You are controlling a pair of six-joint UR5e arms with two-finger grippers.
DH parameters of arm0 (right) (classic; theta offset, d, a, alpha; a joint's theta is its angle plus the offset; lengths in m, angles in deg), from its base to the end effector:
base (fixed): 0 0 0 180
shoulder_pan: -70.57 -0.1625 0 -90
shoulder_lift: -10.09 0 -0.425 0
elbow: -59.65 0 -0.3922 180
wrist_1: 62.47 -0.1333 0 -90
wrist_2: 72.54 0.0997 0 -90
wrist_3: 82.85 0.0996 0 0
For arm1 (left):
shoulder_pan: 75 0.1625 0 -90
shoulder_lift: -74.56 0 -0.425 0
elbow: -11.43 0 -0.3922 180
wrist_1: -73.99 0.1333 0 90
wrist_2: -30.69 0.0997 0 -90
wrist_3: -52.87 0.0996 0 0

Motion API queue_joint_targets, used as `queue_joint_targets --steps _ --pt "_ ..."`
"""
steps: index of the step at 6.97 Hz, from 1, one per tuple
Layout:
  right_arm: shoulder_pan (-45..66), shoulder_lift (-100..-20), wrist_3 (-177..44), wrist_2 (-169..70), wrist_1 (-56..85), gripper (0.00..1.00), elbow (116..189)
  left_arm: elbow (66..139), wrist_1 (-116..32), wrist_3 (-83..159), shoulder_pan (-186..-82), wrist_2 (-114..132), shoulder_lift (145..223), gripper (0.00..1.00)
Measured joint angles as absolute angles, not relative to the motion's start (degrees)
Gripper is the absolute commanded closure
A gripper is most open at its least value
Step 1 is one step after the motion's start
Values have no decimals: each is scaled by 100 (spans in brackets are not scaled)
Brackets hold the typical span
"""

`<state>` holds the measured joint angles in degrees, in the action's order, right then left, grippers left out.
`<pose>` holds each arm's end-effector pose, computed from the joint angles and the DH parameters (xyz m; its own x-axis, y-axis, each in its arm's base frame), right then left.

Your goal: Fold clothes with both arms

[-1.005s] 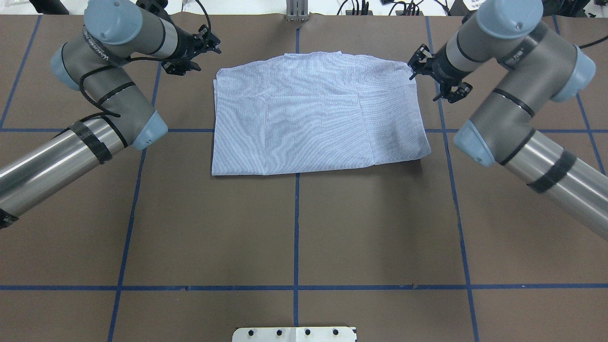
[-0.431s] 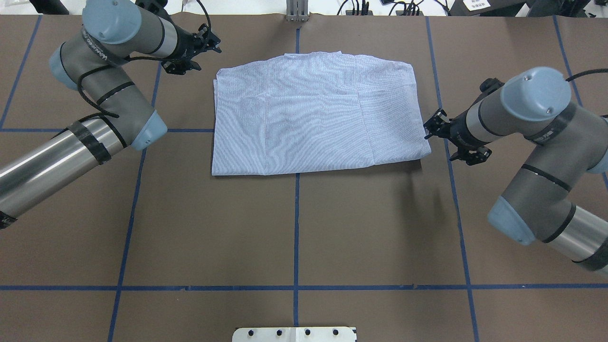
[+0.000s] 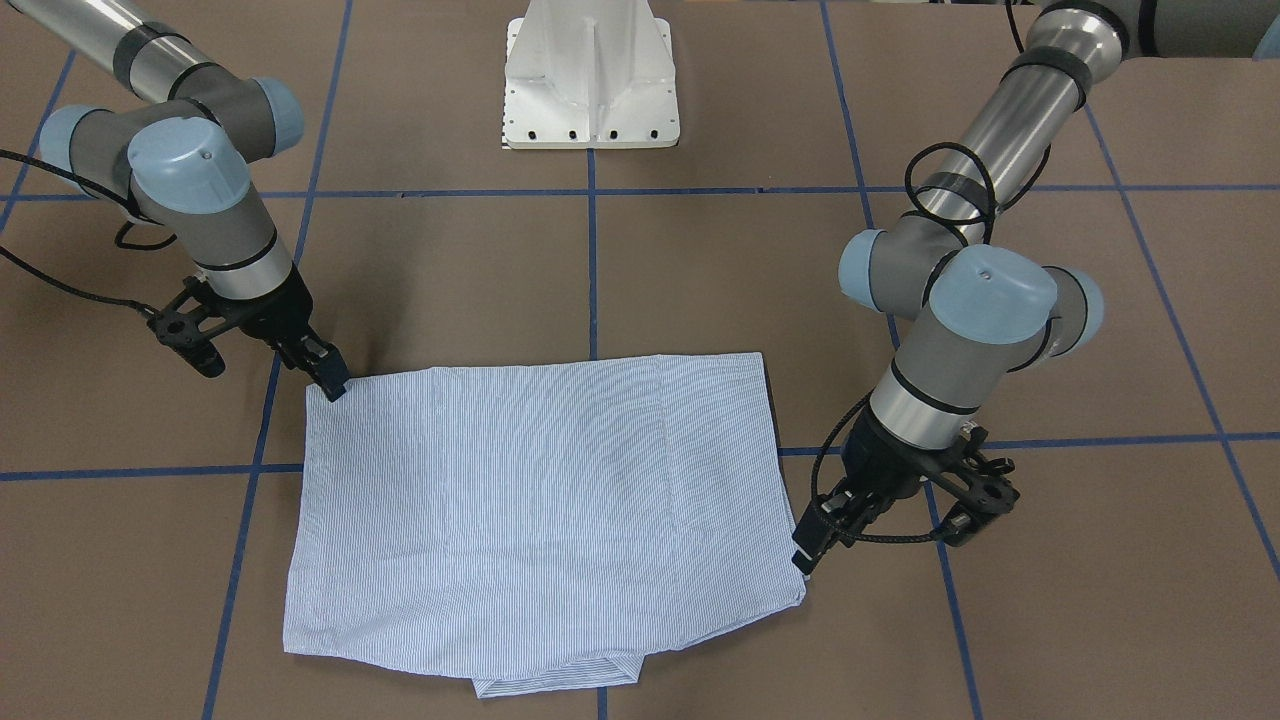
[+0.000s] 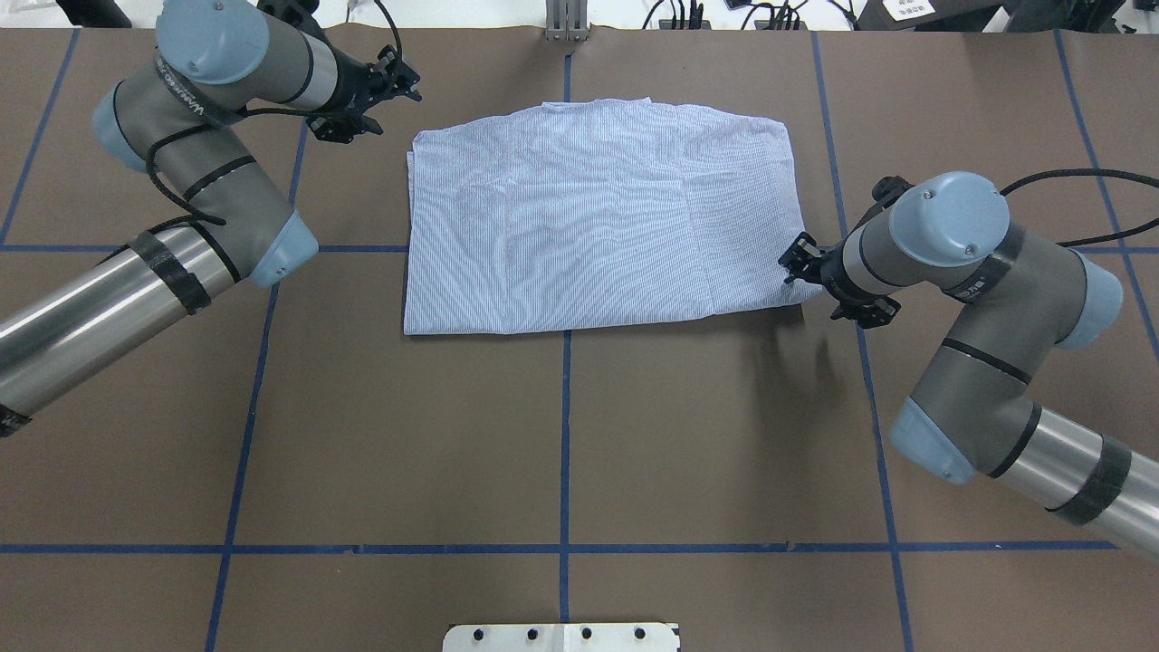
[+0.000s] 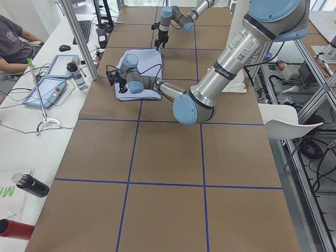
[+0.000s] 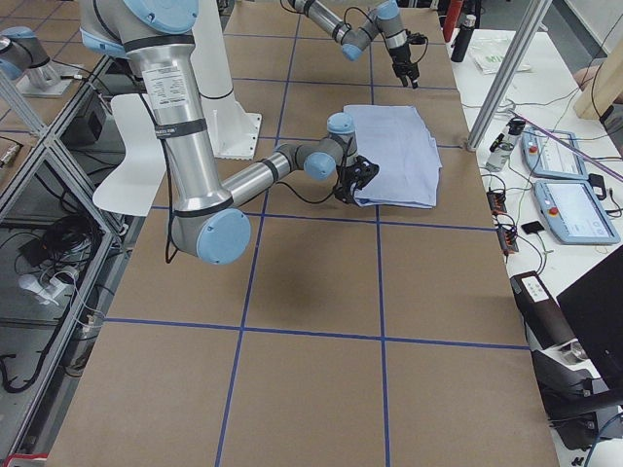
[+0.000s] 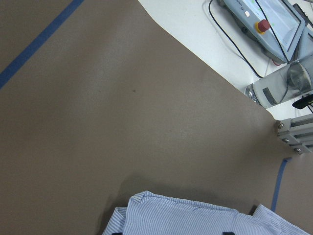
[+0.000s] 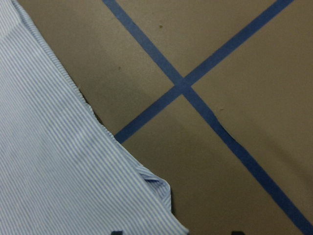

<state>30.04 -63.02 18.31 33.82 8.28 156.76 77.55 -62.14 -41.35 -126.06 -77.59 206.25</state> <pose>-0.4027 -0.4828 0.4109 0.4508 0.6298 0.6325 -0.5750 0.7469 -0.3339 0.4139 -0.6746 0.3119 0.2340 -0.4008 -0.8858 0.5803 0.7886 -0.2035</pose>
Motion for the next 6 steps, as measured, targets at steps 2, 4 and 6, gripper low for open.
queue_joint_targets --steps 2,4,6 --pt "3012 -6216 2112 3367 453 100 15401 7774 -6230 -4129 -12602 -7757 20575 26" --pt "2998 -6213 2281 3418 341 100 15384 7778 -6233 -4126 -12599 -7757 20565 26" --pt "2959 -6372 2306 3692 365 100 15805 7784 -6233 -4128 -12598 -7759 20568 26"
